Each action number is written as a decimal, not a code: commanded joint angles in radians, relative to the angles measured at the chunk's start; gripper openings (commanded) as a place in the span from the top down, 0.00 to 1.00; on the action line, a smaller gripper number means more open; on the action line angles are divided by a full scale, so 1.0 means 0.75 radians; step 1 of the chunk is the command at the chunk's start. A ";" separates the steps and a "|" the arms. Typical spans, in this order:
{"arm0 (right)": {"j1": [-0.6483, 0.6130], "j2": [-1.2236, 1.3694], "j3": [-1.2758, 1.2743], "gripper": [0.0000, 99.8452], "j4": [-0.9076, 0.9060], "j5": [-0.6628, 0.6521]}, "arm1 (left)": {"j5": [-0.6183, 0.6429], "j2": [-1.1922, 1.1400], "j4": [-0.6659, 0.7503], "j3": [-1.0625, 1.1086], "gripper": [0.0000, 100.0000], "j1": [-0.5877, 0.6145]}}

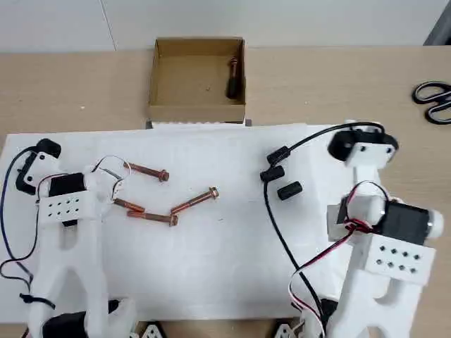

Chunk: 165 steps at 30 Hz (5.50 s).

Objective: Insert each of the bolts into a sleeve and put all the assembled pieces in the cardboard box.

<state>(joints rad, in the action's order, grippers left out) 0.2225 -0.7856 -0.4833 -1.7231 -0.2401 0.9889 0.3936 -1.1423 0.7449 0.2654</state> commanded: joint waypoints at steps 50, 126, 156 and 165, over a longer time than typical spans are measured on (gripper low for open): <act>-0.116 -0.232 0.039 1.00 -0.003 0.006 | -0.092 -0.479 -0.029 -0.447 0.99 0.039; -1.329 -1.366 -0.953 1.00 0.508 0.454 | -0.350 1.704 0.368 0.656 0.99 -1.170; -1.351 -1.372 -0.974 1.00 0.541 0.454 | -0.409 1.704 0.485 0.709 0.99 -1.164; -1.349 -1.372 -0.955 1.00 0.543 0.454 | -0.409 1.702 0.466 0.713 0.99 -1.168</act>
<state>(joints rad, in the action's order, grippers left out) -0.7979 -1.8059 -1.2244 -1.3395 0.0898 0.6897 1.6609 -0.8063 1.2850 -0.6061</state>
